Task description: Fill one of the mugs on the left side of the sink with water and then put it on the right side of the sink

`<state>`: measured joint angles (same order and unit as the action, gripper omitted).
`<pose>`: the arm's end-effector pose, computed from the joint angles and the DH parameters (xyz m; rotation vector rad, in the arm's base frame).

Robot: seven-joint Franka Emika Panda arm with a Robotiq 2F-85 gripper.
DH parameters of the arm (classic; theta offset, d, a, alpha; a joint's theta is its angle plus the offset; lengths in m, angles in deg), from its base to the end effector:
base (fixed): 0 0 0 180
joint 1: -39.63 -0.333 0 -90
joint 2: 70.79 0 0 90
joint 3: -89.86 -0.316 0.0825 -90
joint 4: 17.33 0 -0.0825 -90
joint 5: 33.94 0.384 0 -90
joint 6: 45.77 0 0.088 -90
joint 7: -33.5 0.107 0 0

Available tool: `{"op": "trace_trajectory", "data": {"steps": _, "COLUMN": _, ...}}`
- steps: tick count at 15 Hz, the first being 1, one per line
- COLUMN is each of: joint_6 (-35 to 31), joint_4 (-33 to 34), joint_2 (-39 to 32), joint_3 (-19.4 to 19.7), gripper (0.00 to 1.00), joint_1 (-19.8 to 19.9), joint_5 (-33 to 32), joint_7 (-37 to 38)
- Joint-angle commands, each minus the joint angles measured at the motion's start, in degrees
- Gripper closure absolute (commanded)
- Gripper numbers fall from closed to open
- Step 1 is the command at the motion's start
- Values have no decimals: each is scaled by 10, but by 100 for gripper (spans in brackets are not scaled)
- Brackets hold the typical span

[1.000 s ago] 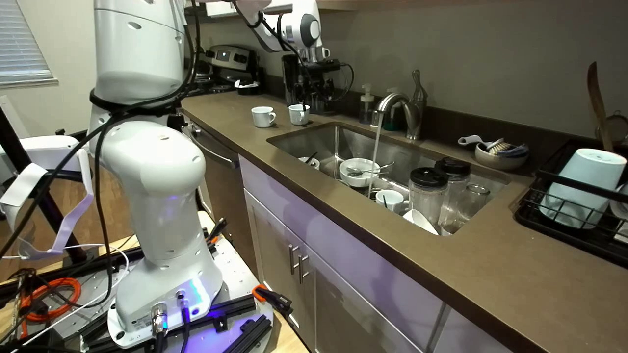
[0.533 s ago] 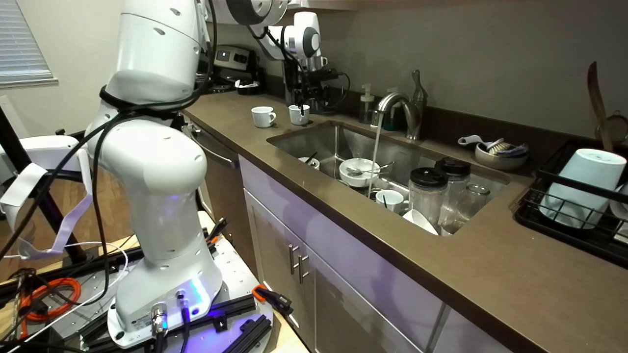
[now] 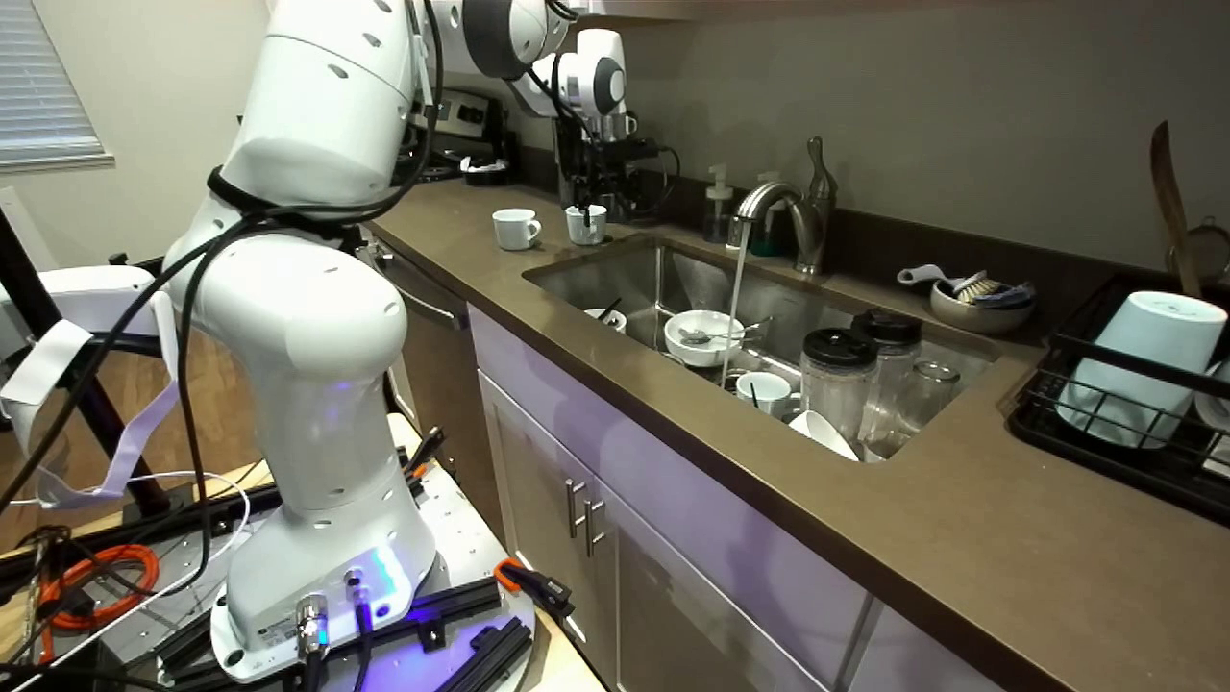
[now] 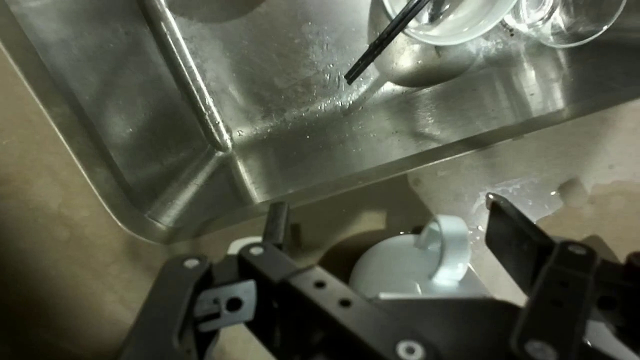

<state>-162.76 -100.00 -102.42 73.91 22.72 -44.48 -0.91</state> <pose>0.6223 0.3472 0.3844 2.5645 1.7690 0.1071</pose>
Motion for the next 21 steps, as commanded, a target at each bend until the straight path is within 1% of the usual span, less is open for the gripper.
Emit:
{"op": "trace_trajectory", "data": {"steps": 1, "joint_6": 30, "joint_4": 42, "joint_2": -23, "joint_3": -7, "gripper": 0, "joint_1": 2, "joint_5": 12, "joint_7": -30}}
{"op": "trace_trajectory", "data": {"steps": 6, "joint_6": 38, "joint_4": 58, "joint_2": -37, "joint_3": -9, "gripper": 0, "joint_1": -2, "joint_5": 13, "joint_7": -40}}
{"op": "trace_trajectory", "data": {"steps": 7, "joint_6": 22, "joint_4": 39, "joint_2": -25, "joint_3": -2, "gripper": 0, "joint_1": -3, "joint_5": 7, "joint_7": -20}}
{"op": "trace_trajectory", "data": {"steps": 13, "joint_6": 19, "joint_4": 37, "joint_2": -29, "joint_3": -3, "gripper": 0, "joint_1": -4, "joint_5": 7, "joint_7": -22}}
{"op": "trace_trajectory", "data": {"steps": 18, "joint_6": 8, "joint_4": 37, "joint_2": -38, "joint_3": -8, "gripper": 0, "joint_1": -14, "joint_5": 6, "joint_7": -24}}
{"op": "trace_trajectory", "data": {"steps": 19, "joint_6": 6, "joint_4": 37, "joint_2": -39, "joint_3": -8, "gripper": 19, "joint_1": -17, "joint_5": 5, "joint_7": -22}}
{"op": "trace_trajectory", "data": {"steps": 20, "joint_6": 5, "joint_4": 37, "joint_2": -40, "joint_3": -8, "gripper": 27, "joint_1": -19, "joint_5": 5, "joint_7": -23}}
{"op": "trace_trajectory", "data": {"steps": 21, "joint_6": 3, "joint_4": 35, "joint_2": -40, "joint_3": -8, "gripper": 33, "joint_1": -21, "joint_5": 5, "joint_7": -23}}
